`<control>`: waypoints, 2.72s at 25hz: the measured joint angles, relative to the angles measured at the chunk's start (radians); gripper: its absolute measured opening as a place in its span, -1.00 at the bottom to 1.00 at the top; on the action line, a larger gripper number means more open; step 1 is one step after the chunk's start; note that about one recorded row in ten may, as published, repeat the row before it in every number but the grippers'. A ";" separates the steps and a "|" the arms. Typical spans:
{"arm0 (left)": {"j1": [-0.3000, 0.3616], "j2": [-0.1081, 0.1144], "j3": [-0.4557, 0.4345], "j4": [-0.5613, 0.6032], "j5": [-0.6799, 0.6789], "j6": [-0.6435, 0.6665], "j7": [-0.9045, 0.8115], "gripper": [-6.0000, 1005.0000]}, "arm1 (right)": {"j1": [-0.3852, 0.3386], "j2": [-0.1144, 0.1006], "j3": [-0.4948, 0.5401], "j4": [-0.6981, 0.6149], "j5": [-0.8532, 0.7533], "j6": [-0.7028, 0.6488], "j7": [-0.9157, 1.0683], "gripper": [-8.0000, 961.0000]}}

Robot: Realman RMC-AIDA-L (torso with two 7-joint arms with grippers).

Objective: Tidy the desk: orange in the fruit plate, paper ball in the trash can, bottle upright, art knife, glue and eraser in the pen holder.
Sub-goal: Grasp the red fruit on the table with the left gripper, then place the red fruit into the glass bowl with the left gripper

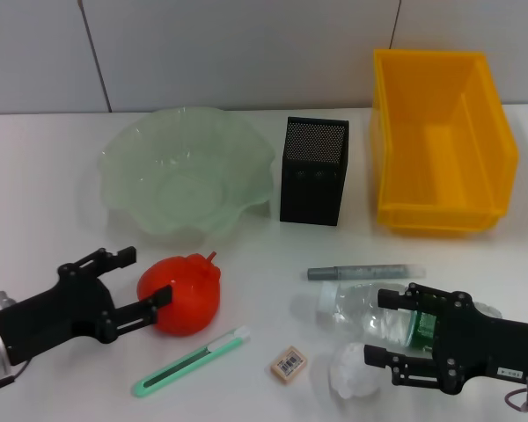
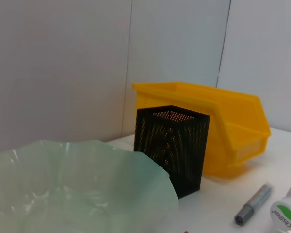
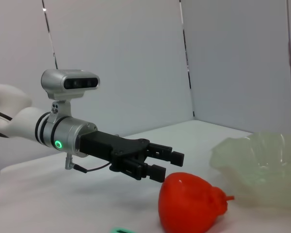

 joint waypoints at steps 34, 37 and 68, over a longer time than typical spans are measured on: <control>-0.019 0.008 0.097 0.011 0.000 0.046 -0.011 -0.36 | 0.003 0.000 0.000 0.014 0.000 0.016 0.010 0.63; -0.008 0.007 0.062 0.075 -0.004 0.115 -0.058 -0.50 | 0.002 0.001 0.000 0.014 0.000 0.013 0.010 0.63; -0.273 -0.006 0.063 0.014 -0.139 -0.314 -0.115 -0.44 | -0.015 0.006 0.000 0.015 0.001 0.014 0.012 0.63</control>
